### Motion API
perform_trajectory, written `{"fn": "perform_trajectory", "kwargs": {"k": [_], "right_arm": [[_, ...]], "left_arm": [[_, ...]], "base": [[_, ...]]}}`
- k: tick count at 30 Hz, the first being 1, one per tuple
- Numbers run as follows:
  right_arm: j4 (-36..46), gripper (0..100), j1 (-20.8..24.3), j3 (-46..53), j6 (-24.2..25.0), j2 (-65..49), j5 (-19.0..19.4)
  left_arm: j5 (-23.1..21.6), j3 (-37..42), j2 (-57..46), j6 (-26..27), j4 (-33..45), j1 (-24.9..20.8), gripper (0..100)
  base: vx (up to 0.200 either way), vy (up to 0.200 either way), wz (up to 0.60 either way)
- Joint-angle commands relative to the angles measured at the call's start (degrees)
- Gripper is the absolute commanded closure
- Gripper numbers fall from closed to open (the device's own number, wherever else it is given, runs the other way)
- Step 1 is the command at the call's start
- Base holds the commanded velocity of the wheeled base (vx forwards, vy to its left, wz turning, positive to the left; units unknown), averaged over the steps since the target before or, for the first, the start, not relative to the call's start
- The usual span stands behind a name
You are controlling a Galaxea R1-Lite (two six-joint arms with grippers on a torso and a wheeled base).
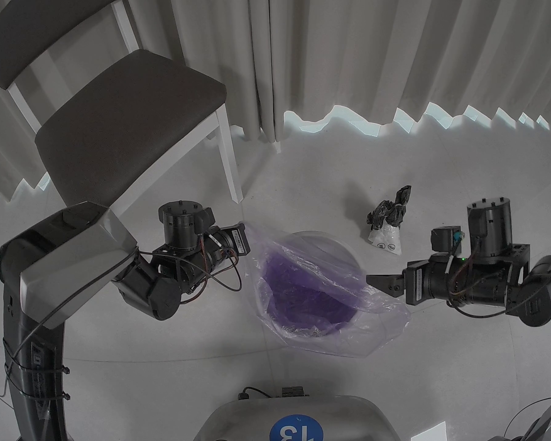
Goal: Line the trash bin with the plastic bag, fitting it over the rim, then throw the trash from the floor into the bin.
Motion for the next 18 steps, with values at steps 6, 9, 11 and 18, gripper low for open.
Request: {"fn": "perform_trajectory", "kwargs": {"k": [6,9,11,18], "right_arm": [[2.1,0,4.34,-5.17,-0.23,5.03,-3.06],[0.34,0,6.36,-2.71,-0.14,6.26,-3.68],[-2.47,0,6.98,-0.95,-0.31,7.4,-3.68],[-15.39,0,7.95,1.07,-1.46,14.52,-3.77]], "left_arm": [[0.4,2.42,-1.96,2.54,-0.14,-0.27,0],[0.57,5.41,-3.2,3.33,-0.4,-0.09,0],[0.57,6.91,-4.07,4.03,-0.49,0.09,0],[1.72,9.72,-6.62,4.56,-0.05,-0.35,0]], "base": [[0.0,0.0,0.0],[0.0,0.0,0.0],[0.0,0.0,0.0],[0.0,0.0,0.0]]}}
